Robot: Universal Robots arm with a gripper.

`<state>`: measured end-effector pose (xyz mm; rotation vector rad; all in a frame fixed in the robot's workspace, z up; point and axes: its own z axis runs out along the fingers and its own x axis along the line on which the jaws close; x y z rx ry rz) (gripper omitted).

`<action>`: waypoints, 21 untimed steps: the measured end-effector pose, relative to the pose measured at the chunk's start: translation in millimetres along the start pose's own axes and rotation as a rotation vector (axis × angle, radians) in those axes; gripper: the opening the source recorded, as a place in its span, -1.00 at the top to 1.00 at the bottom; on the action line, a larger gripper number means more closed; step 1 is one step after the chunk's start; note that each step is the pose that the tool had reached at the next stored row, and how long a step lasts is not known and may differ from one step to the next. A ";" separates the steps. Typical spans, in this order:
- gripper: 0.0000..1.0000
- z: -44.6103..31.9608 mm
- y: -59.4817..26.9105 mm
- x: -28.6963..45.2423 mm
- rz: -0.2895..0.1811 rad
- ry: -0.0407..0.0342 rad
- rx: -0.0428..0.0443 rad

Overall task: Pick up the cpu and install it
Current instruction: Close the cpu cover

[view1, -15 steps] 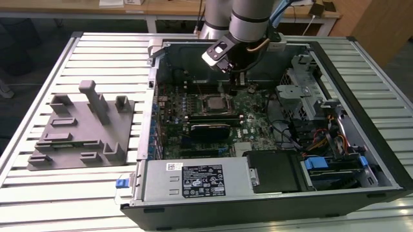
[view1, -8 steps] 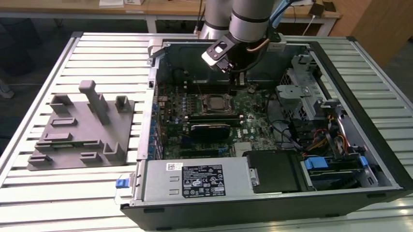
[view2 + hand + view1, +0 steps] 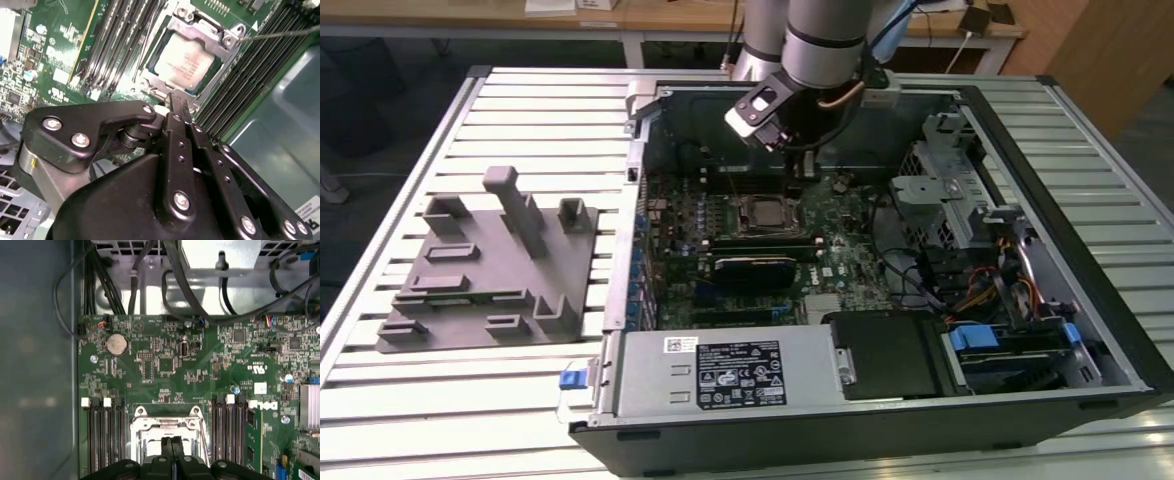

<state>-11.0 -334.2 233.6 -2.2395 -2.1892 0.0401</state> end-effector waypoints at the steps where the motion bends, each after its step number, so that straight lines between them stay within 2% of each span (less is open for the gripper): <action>1: 0.79 0.5 -0.5 -0.8 0.000 -0.0002 0.0001; 12: 0.79 10.0 -7.0 -2.6 0.000 0.0002 -0.0009; 17: 0.79 14.1 -11.7 -2.6 0.000 0.0006 -0.0163; 21: 0.79 15.8 -20.1 -2.8 0.000 0.0006 -0.0185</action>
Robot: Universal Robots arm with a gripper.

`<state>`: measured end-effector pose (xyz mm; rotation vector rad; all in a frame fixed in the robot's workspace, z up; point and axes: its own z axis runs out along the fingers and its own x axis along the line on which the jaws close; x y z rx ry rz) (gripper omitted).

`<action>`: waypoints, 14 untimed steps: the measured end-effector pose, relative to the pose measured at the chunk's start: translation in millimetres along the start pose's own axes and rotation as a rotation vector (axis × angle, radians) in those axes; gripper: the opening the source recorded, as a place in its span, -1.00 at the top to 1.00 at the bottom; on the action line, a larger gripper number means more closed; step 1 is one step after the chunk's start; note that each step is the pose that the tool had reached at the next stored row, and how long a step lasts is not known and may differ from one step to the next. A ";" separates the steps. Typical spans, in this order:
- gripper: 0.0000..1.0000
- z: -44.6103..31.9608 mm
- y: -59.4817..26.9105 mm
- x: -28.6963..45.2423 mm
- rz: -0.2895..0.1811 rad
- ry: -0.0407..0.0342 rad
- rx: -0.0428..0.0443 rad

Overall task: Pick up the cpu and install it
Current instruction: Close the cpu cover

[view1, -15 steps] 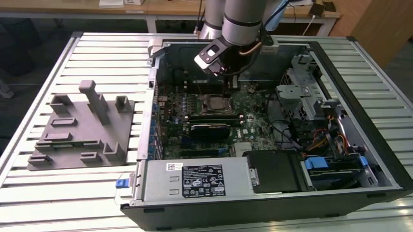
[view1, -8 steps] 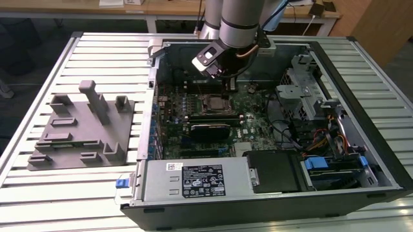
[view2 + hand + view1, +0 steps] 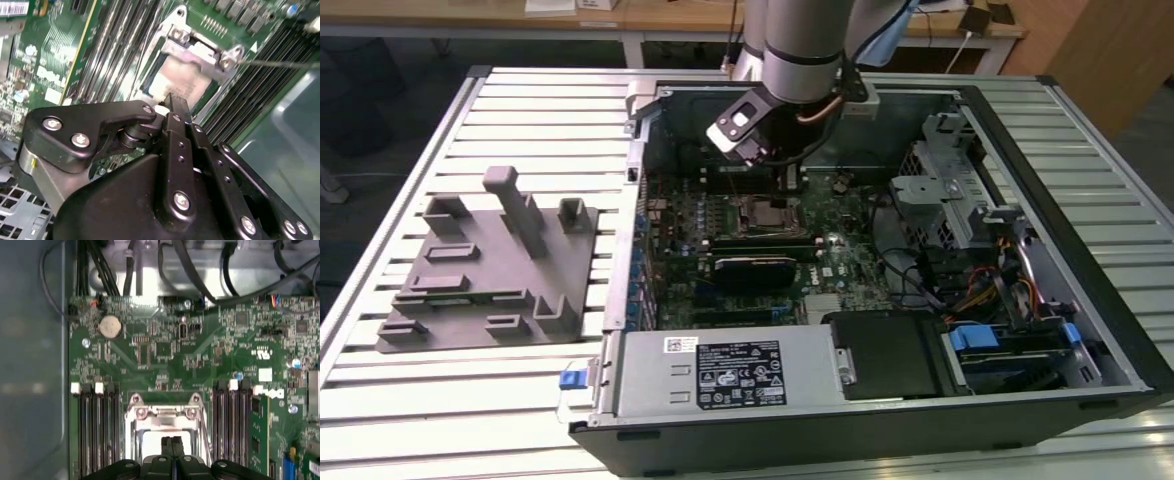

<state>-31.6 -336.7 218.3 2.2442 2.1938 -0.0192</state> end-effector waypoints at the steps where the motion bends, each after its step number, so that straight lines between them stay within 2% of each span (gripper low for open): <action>1: 0.79 0.3 -2.6 0.0 0.000 0.0001 -0.0003; 3: 0.79 0.6 -7.2 -0.1 0.000 0.0002 -0.0009; 8: 0.79 0.5 -7.7 -0.1 -0.001 0.0000 -0.0010; 14: 0.79 0.7 -7.7 -0.2 -0.095 -0.0006 -0.0020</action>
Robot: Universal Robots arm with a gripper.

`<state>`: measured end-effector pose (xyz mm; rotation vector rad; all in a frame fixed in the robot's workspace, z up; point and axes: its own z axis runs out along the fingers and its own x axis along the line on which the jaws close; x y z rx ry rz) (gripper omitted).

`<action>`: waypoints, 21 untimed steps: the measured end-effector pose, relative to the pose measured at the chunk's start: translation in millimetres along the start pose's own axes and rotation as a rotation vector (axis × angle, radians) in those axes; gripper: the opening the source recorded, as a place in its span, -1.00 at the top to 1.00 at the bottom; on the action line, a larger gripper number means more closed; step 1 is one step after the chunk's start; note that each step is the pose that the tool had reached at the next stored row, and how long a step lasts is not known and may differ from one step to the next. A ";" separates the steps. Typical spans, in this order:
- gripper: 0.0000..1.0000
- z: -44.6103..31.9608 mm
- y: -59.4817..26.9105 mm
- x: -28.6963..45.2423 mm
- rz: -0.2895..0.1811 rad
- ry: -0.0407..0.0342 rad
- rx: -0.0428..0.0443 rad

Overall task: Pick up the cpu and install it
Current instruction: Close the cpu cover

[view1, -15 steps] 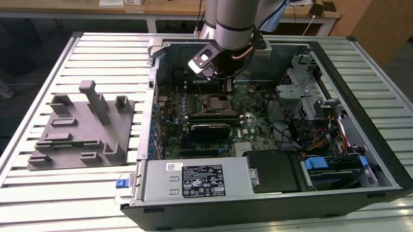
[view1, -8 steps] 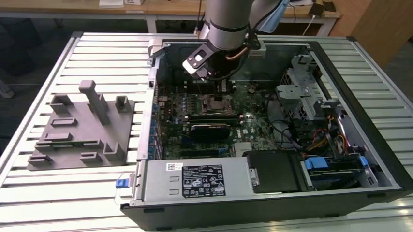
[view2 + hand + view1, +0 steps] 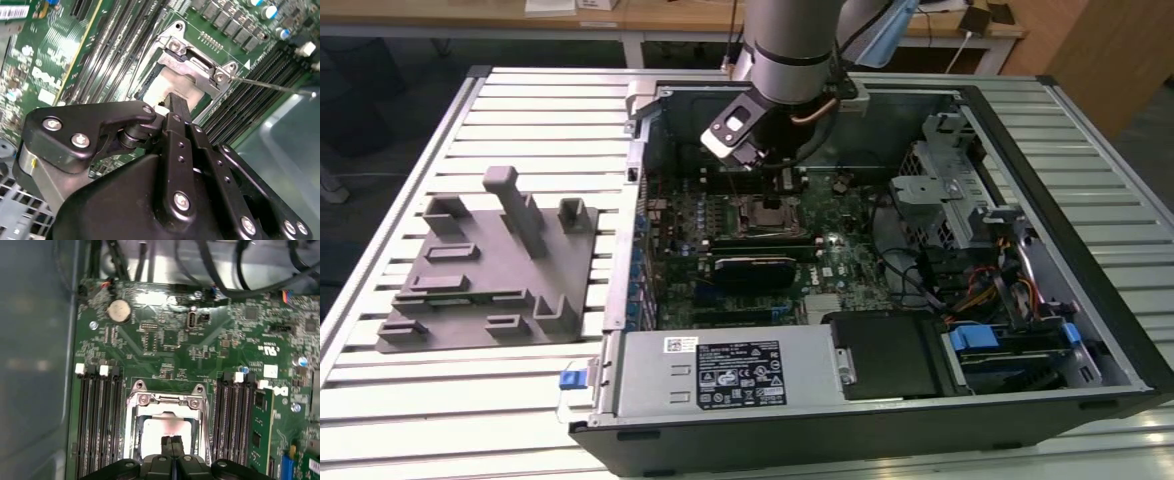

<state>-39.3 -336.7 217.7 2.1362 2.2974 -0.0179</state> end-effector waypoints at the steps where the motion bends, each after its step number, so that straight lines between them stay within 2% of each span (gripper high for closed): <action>1: 0.79 0.0 0.0 0.0 -0.020 0.0000 -0.0002; 21: 0.79 0.2 0.0 0.0 -0.383 -0.0019 -0.0043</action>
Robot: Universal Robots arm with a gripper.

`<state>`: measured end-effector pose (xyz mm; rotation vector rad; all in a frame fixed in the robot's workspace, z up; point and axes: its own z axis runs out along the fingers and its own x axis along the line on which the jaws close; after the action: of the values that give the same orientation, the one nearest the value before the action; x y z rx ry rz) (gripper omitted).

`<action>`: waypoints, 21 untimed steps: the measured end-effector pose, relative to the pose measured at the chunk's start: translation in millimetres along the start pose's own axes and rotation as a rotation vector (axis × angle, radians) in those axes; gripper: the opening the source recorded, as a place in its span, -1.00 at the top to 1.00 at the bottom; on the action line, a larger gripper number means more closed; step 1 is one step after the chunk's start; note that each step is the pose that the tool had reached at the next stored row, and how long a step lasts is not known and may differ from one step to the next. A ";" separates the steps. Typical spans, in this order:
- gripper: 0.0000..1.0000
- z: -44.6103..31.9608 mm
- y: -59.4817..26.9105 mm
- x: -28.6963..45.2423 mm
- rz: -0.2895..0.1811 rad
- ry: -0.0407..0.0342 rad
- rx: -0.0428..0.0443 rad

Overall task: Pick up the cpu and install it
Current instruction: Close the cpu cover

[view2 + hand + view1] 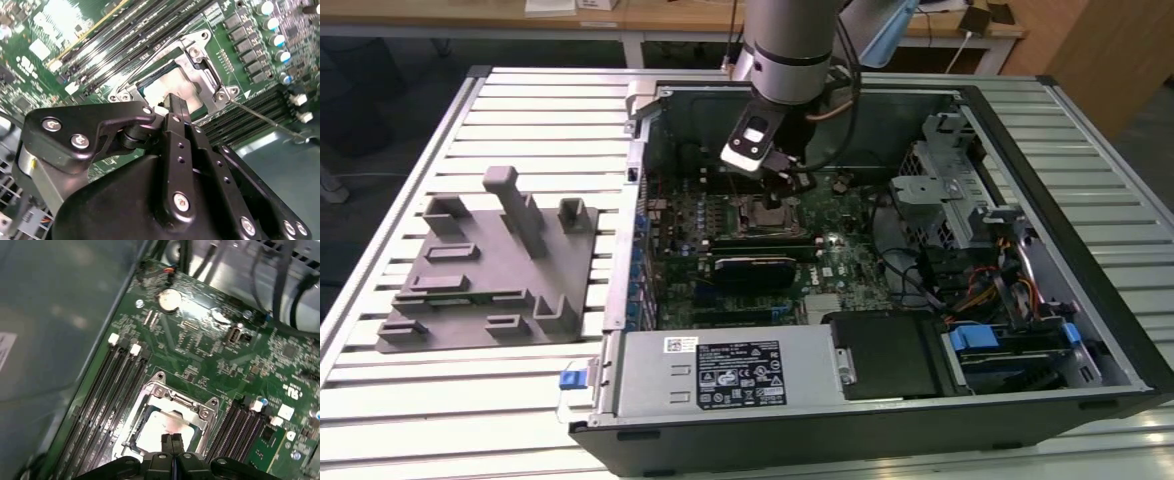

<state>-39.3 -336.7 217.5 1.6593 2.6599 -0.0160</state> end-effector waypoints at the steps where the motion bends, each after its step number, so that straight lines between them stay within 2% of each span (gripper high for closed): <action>1: 0.79 0.0 0.0 0.0 -0.018 -0.0001 -0.0002; 21: 0.79 0.1 0.0 0.0 -0.383 -0.0021 -0.0041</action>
<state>-39.3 -336.7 217.3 1.1227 2.9252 -0.0139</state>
